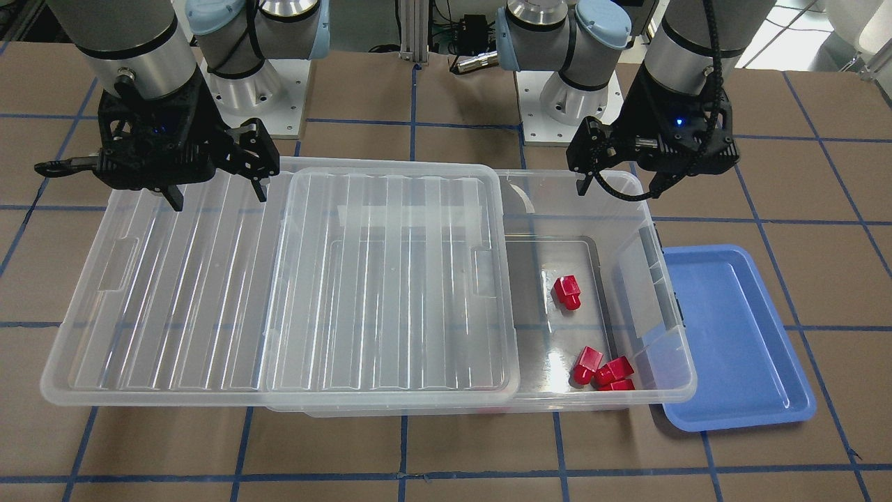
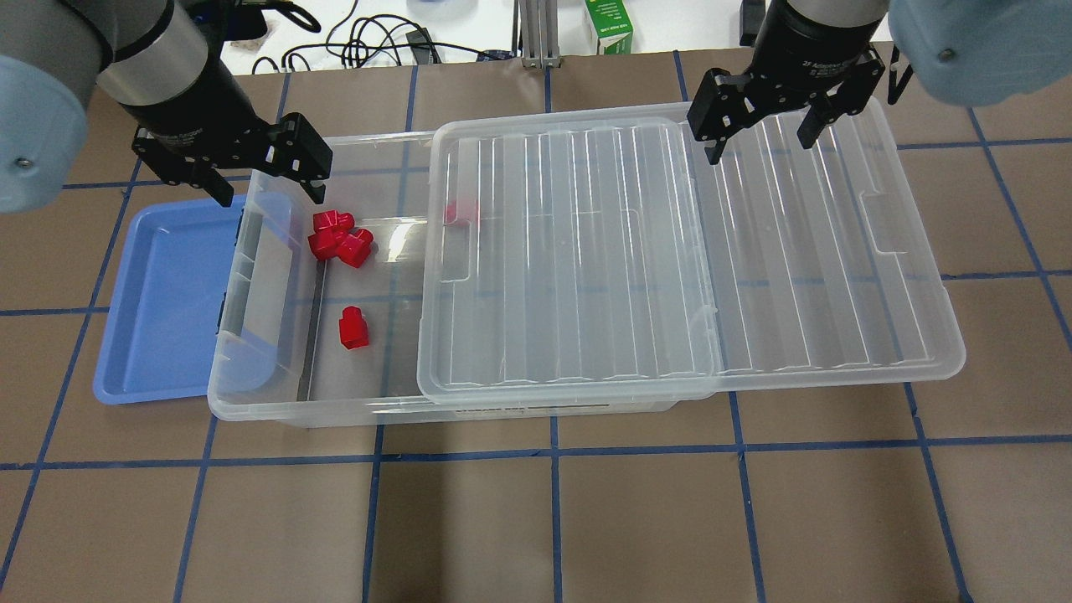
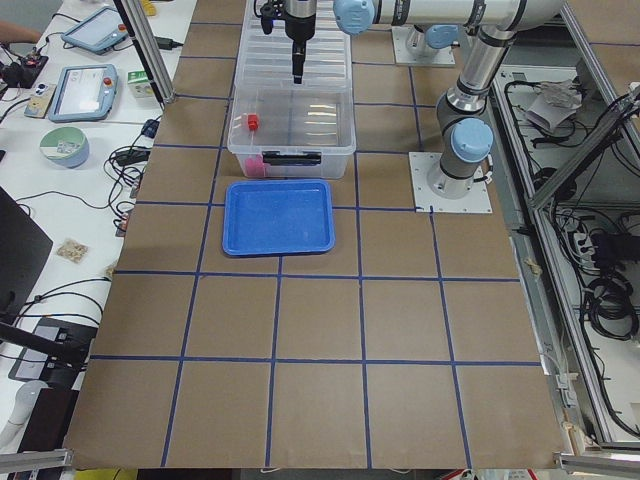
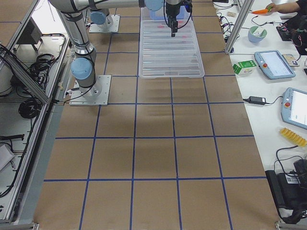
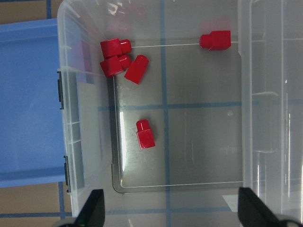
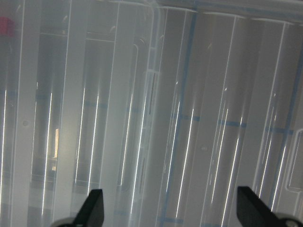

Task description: Place red block in blue tray from box

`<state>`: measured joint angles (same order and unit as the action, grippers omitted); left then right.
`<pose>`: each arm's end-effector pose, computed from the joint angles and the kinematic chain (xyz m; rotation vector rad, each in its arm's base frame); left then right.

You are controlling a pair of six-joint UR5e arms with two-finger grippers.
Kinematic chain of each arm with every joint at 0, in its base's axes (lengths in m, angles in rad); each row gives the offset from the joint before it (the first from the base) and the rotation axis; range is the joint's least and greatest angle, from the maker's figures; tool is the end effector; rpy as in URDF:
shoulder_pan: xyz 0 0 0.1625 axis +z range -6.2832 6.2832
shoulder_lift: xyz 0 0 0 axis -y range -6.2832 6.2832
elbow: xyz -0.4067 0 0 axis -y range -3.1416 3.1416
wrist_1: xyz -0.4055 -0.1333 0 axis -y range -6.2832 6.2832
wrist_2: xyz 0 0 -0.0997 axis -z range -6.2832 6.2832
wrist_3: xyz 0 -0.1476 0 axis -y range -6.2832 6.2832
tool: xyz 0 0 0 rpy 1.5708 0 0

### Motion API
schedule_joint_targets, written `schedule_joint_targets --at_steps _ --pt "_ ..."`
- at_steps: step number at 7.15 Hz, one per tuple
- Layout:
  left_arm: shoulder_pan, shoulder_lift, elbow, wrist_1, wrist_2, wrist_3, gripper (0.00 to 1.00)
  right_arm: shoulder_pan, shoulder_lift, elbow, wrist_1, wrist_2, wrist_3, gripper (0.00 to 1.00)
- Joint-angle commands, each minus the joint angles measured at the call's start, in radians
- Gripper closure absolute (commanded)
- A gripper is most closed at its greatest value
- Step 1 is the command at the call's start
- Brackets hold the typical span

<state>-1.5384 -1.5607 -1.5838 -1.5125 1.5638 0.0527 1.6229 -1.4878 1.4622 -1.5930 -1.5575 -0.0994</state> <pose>-0.1178 -0.5132 0.4261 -0.0321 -3.1356 0.0873 0.1635 -0.5379 0.4355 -0.2373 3.1195 -0.0753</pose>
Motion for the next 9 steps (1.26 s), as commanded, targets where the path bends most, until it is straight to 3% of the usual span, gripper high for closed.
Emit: schedule_joint_targets --at_steps 1,2,4,9 --pt "0.003 -0.005 -0.005 0.005 -0.004 0.015 0.0 0.0 -0.003 0.003 0.001 0.001 0.0 0.0" --pt "0.006 -0.04 -0.04 0.03 -0.004 0.013 0.0 0.0 -0.002 0.004 0.001 -0.001 0.0 0.0" --pt "0.006 -0.108 -0.247 0.341 -0.01 0.003 0.0 0.0 -0.002 0.003 -0.001 -0.001 0.003 0.0" --pt "0.006 -0.265 -0.367 0.506 -0.004 -0.007 0.0 0.0 0.001 0.006 -0.001 -0.001 -0.005 0.0"
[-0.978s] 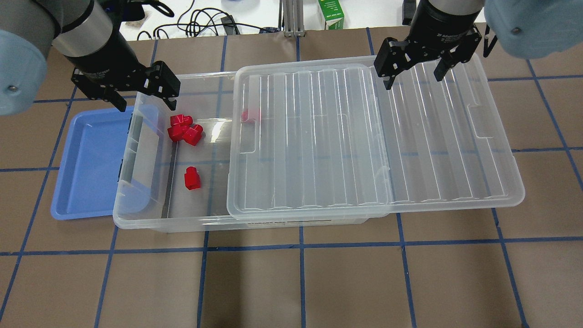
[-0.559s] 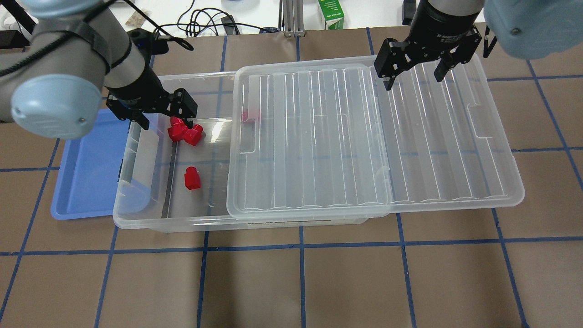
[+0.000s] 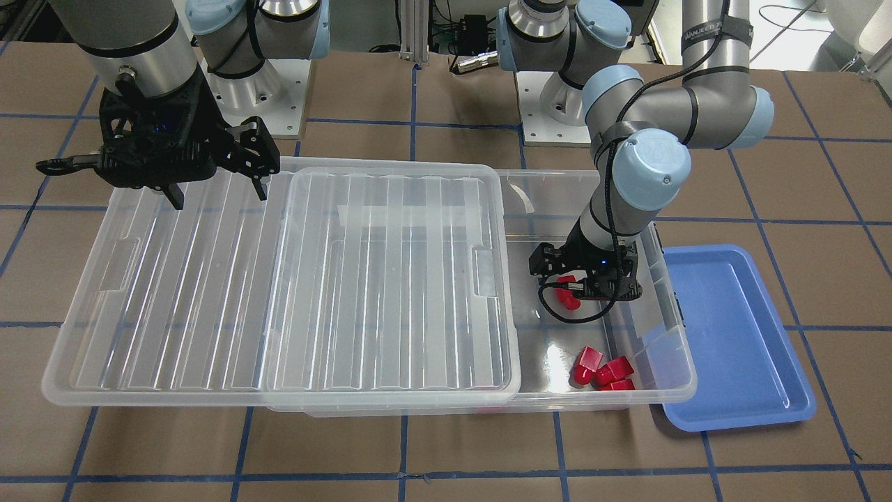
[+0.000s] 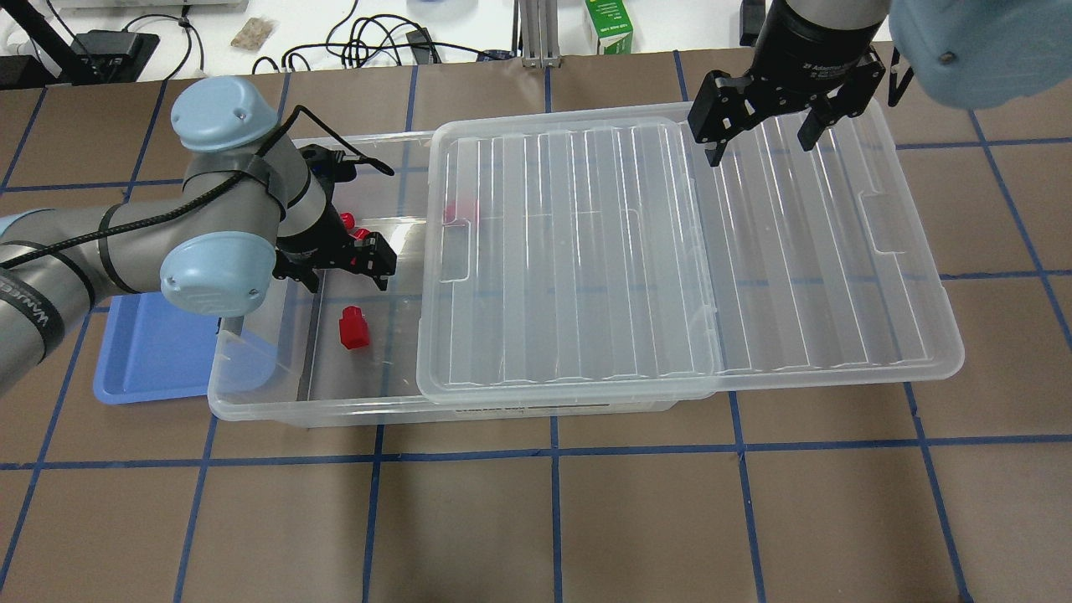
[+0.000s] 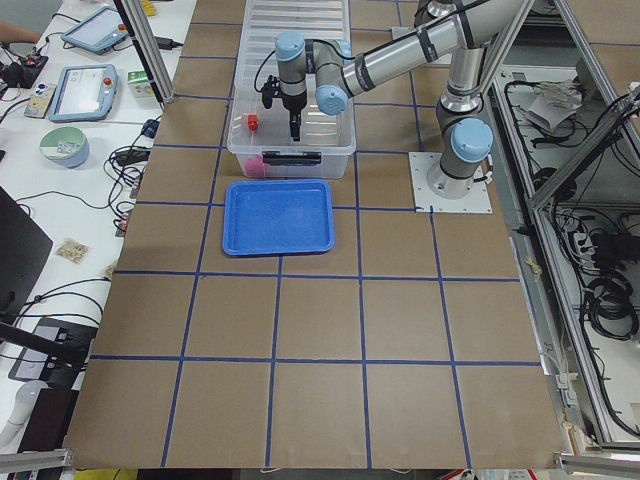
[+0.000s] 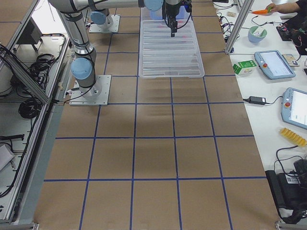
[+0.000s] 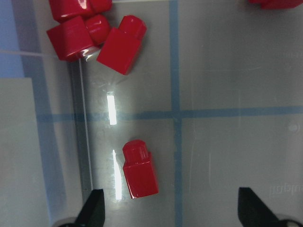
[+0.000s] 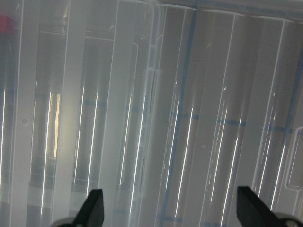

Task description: Place red block in blue tray from box

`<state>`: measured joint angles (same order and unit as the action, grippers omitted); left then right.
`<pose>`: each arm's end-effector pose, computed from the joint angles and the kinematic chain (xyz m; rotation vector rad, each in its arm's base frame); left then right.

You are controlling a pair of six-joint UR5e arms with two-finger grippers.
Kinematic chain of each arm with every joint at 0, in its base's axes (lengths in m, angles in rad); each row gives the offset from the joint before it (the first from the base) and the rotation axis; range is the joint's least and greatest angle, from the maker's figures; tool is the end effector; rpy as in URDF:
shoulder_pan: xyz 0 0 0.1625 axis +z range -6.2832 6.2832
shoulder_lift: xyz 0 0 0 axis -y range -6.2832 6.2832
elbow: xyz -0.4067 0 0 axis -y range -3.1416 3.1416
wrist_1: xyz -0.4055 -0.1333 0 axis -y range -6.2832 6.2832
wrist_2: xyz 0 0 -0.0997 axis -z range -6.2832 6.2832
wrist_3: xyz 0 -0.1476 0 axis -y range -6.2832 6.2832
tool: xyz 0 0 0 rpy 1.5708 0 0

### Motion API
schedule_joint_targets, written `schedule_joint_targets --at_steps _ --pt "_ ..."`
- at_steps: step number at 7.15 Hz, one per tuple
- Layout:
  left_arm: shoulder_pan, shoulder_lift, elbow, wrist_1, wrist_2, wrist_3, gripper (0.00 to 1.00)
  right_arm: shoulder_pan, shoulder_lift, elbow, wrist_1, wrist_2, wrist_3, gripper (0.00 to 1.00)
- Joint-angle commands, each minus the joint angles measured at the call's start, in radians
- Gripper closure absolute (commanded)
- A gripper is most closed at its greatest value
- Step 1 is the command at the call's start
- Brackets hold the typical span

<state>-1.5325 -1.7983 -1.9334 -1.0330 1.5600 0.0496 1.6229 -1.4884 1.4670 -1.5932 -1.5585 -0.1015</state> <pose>-0.1149 -0.5253 0.1805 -0.0172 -3.1274 -0.0810 0.1633 -0.5372 0.4334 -0.2405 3.1204 -0.0690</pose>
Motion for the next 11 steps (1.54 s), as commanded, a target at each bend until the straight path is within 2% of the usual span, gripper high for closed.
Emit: schedule_joint_targets --at_steps 1,4,6,8,10,11 --pt "0.0 -0.039 -0.045 0.033 0.0 -0.001 0.0 0.0 0.0 0.001 -0.002 0.001 -0.001 0.0" --pt "0.002 -0.117 -0.059 0.131 0.003 0.007 0.0 0.0 0.0 0.001 -0.001 -0.002 -0.004 0.0" --pt "0.002 -0.118 -0.065 0.129 0.046 -0.01 0.0 -0.011 0.002 -0.001 -0.002 -0.003 -0.004 0.0" --pt "0.003 -0.102 -0.067 0.117 0.048 -0.01 0.0 -0.038 0.003 -0.01 -0.002 -0.002 -0.015 0.0" --pt "0.003 -0.109 -0.073 0.116 0.035 -0.048 0.03 -0.124 0.002 -0.017 -0.002 -0.003 -0.038 0.0" --pt "0.012 -0.105 -0.078 0.113 0.038 -0.051 0.27 -0.209 0.002 -0.019 0.007 -0.003 -0.047 0.0"
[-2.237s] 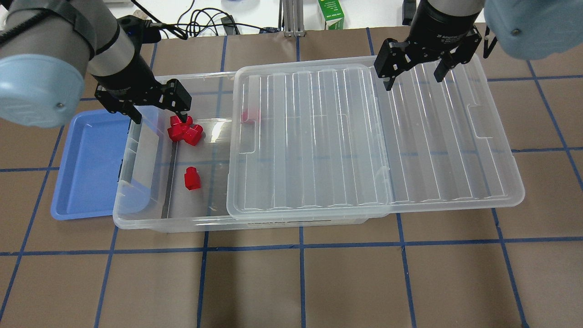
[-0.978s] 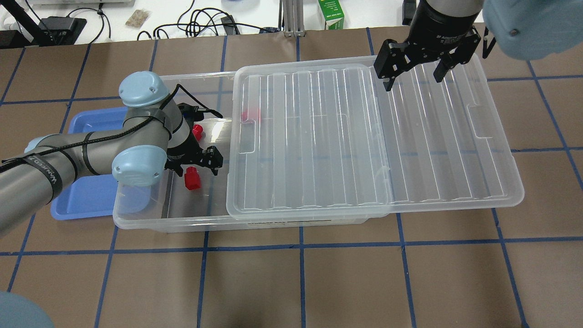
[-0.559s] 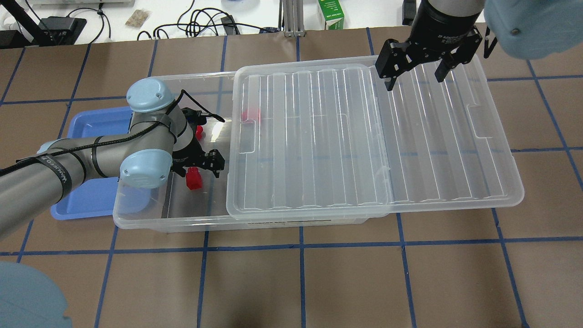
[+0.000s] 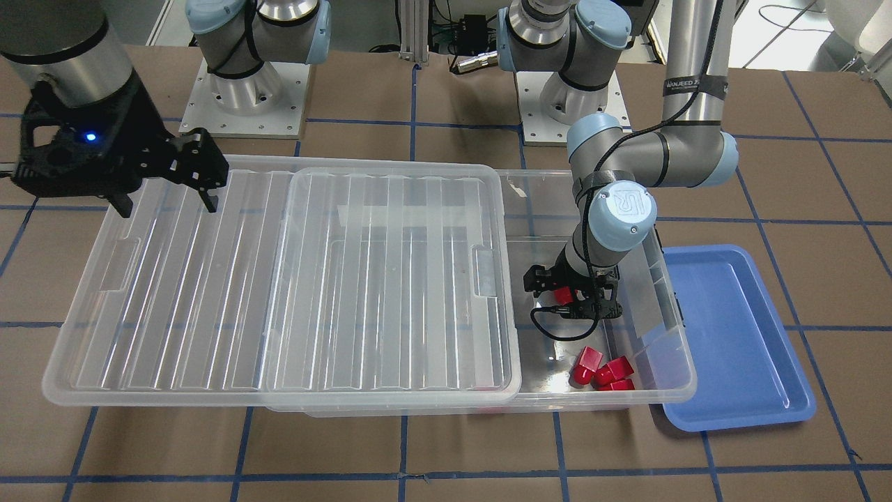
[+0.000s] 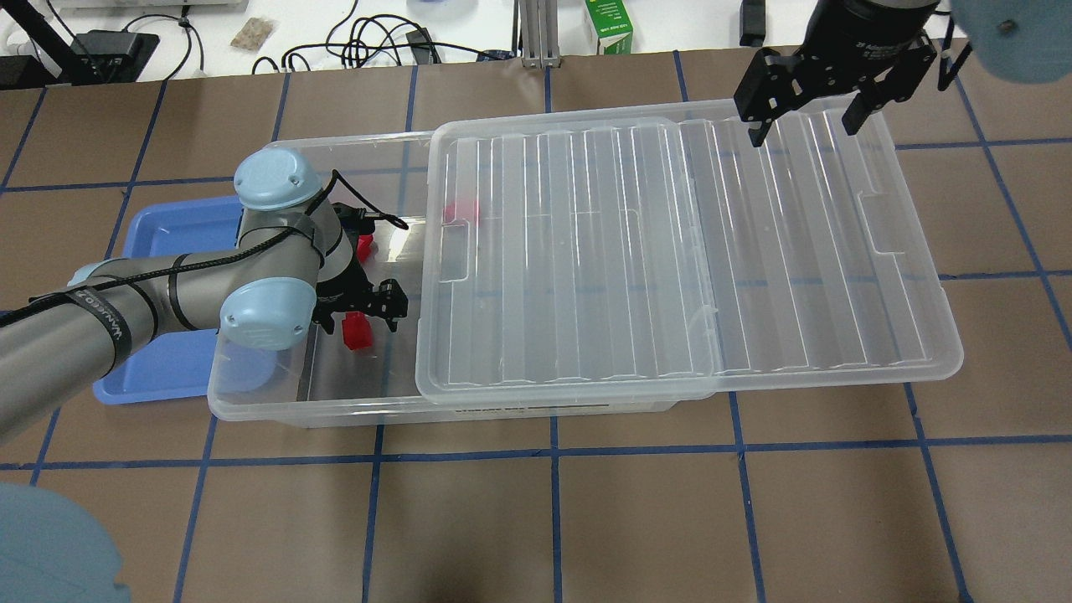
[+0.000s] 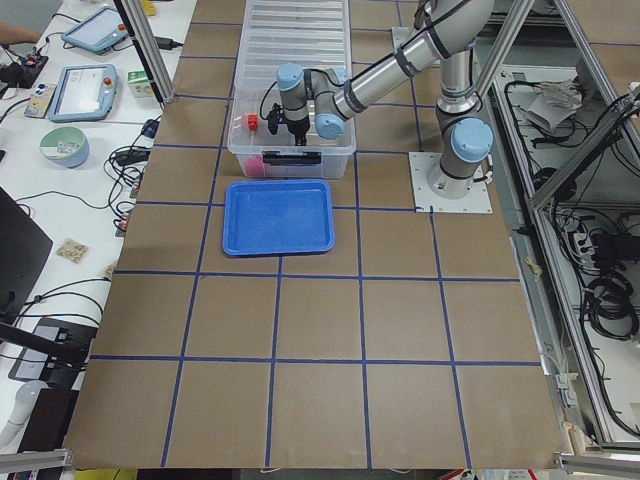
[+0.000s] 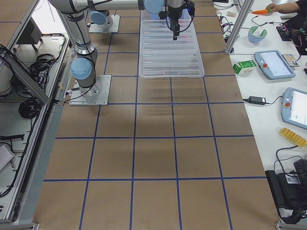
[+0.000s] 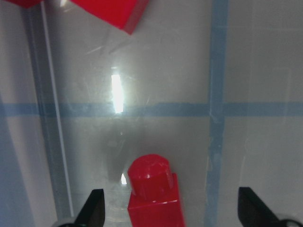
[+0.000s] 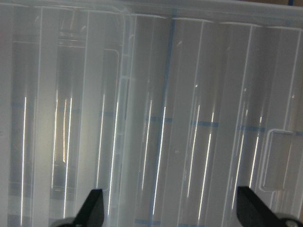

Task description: Place red block in blue tray from box

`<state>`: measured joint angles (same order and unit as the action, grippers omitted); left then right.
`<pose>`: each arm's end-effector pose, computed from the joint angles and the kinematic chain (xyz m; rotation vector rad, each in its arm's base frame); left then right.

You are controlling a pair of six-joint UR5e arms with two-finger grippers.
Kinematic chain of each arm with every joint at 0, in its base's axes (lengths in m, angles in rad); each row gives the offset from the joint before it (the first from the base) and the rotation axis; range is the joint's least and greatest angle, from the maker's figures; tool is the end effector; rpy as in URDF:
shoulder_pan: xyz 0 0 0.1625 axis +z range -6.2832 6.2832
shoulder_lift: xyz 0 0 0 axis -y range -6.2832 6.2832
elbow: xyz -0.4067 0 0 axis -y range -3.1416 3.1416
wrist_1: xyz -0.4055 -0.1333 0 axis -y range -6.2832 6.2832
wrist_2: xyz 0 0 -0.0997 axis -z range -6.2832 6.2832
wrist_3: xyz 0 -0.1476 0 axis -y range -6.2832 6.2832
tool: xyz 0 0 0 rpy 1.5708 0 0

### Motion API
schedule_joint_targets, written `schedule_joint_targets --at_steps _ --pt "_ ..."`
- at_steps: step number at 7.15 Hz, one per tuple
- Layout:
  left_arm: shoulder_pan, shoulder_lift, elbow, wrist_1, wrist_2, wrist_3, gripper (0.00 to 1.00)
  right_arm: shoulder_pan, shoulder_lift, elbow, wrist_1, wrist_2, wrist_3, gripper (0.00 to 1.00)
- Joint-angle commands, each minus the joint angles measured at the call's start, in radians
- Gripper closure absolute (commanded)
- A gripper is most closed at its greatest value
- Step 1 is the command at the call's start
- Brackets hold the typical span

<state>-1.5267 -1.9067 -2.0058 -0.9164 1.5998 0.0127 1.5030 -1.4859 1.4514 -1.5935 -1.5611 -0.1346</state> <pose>-0.1066 -0.5120 0.1058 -0.0462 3.1103 0.1826 0.0973 -0.5556 0.4401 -0.1052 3.1346 -0.0908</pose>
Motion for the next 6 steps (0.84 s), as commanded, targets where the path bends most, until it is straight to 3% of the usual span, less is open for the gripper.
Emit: schedule_joint_targets --at_steps 1,3,6 --pt "0.019 -0.005 -0.005 -0.009 -0.012 -0.023 0.36 -0.171 -0.001 -0.002 0.103 0.0 -0.063 0.0" --pt "0.016 0.018 -0.002 -0.024 -0.006 -0.019 1.0 -0.327 0.012 0.026 0.132 -0.004 -0.254 0.0" --pt "0.016 0.093 0.05 -0.138 -0.006 -0.02 1.0 -0.36 0.064 0.211 -0.157 -0.061 -0.368 0.0"
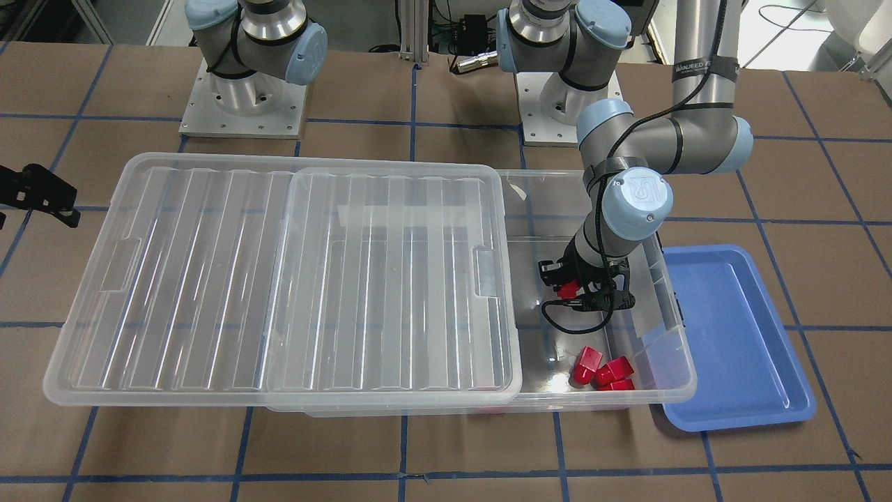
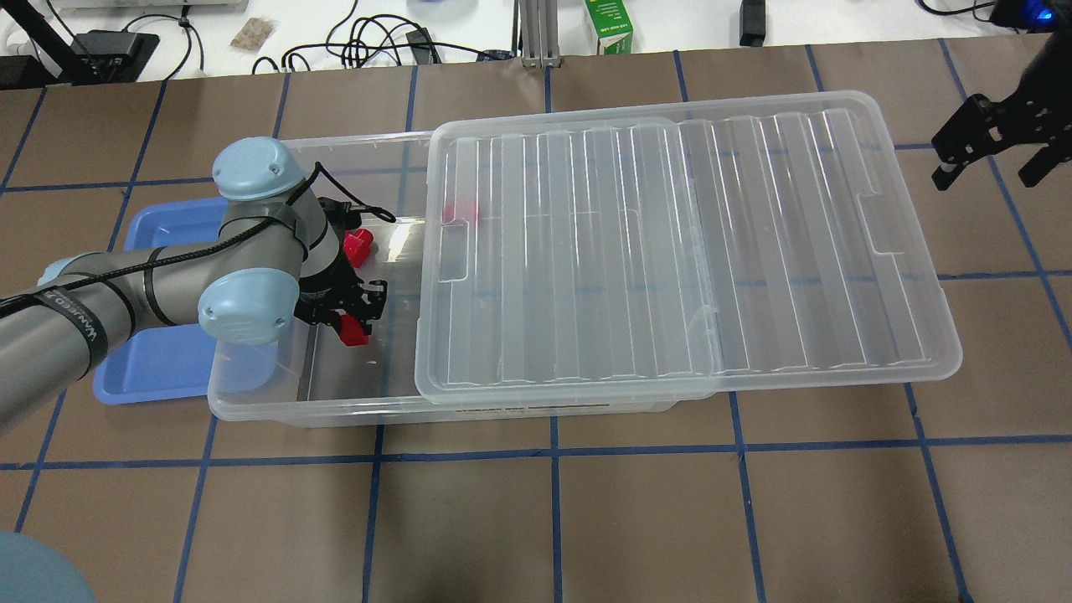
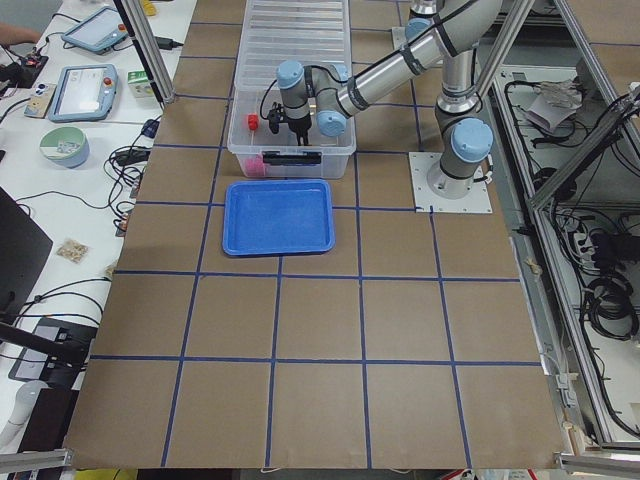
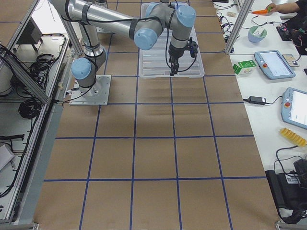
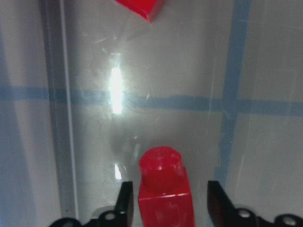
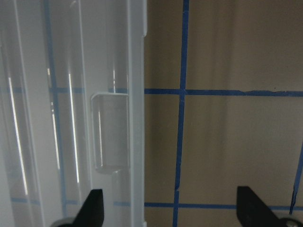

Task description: Place red block in blue tray from box

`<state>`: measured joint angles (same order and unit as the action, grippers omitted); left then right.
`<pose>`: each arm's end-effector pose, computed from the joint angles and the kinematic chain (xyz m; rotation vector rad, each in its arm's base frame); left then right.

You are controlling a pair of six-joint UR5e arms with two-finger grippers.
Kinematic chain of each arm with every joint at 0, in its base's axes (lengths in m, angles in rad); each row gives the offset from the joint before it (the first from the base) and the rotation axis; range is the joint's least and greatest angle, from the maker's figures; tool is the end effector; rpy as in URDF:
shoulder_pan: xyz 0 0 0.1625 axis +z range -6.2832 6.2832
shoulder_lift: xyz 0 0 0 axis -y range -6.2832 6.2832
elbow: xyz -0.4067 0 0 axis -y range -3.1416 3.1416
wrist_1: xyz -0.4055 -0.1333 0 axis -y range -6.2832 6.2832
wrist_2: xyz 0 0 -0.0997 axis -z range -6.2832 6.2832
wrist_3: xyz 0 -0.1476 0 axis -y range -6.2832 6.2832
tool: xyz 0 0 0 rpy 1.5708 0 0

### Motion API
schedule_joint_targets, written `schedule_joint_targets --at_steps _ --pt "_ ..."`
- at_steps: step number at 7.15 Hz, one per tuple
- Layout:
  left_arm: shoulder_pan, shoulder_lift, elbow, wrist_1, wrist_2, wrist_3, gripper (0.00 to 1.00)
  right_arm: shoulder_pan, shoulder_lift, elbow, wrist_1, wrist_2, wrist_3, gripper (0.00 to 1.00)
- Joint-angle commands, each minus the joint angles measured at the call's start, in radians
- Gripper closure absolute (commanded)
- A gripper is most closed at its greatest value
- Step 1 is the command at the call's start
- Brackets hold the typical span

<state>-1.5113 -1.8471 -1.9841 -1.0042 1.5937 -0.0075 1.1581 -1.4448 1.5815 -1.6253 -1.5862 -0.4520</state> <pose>-0.0997 -0.5115 0.1371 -0.1022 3.1143 0.1927 -0.0966 -0.5473 0.3554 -0.0623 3.1180 0.1265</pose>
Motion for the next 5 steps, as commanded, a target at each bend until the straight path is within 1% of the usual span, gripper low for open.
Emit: schedule_joint_targets --at_steps 1,2,3,4,5 --pt "0.002 0.079 0.119 -0.164 -0.001 0.001 1.0 -0.021 0.024 0.119 -0.174 -0.047 -0.062 0.0" --pt "0.005 0.122 0.266 -0.341 -0.001 0.001 1.0 -0.024 0.033 0.148 -0.212 -0.049 -0.062 0.0" --pt "0.02 0.138 0.4 -0.519 0.002 0.018 1.0 -0.024 0.041 0.178 -0.214 -0.049 -0.062 0.0" --pt "0.078 0.137 0.468 -0.595 0.008 0.082 1.0 -0.021 0.034 0.173 -0.2 -0.046 -0.056 0.0" --pt "0.164 0.14 0.484 -0.594 0.014 0.183 1.0 -0.008 0.026 0.173 -0.2 -0.037 -0.047 0.0"
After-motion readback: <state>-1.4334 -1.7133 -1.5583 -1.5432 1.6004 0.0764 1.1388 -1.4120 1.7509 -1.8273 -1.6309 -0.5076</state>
